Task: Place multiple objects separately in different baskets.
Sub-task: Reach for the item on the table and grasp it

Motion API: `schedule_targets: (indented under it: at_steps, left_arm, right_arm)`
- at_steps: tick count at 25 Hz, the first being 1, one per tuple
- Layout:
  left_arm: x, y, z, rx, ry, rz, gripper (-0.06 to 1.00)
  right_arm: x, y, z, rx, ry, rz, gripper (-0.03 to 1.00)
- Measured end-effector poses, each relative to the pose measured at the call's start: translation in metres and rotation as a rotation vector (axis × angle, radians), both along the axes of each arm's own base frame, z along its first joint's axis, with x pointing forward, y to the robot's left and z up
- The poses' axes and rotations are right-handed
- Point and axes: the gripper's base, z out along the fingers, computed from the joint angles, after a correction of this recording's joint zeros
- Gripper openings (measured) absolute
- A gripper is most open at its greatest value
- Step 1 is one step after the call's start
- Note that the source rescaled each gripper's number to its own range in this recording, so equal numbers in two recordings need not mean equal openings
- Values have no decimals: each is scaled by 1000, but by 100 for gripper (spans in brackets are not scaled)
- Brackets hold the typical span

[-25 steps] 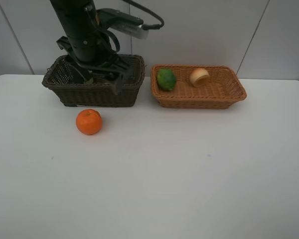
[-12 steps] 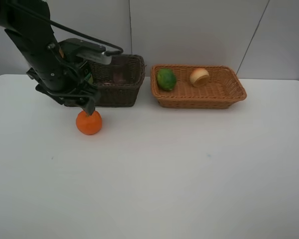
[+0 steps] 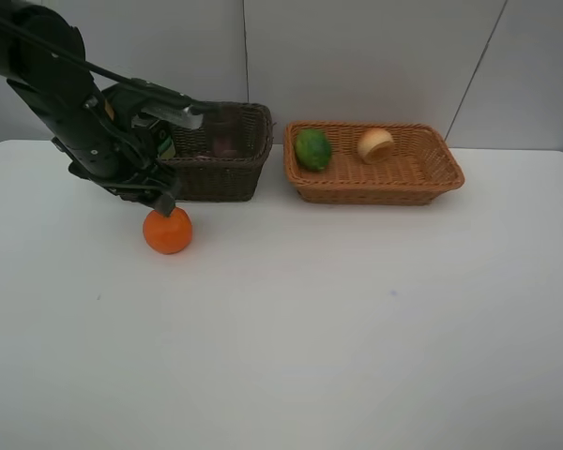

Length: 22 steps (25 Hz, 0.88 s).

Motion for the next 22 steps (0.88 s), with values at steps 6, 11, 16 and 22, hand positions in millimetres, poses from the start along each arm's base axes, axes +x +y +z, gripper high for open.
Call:
schedule_targets:
  at_steps: [6,11,16,22]
  left_arm:
    - [6,-2,-13,6,-7,-19,97]
    - [10,-3,-26,11,3,-28,97]
    - [12,-5,-34,8,2,-32,97]
    - [16,-7,-44,4,-1,-37,97]
  right_arm:
    - [0,0,0,0,0,0,95]
    - [0,0,0,0,0,0,95]
    - [0,0,0,0,0,0,95]
    - [0,0,0,1,0,0,95]
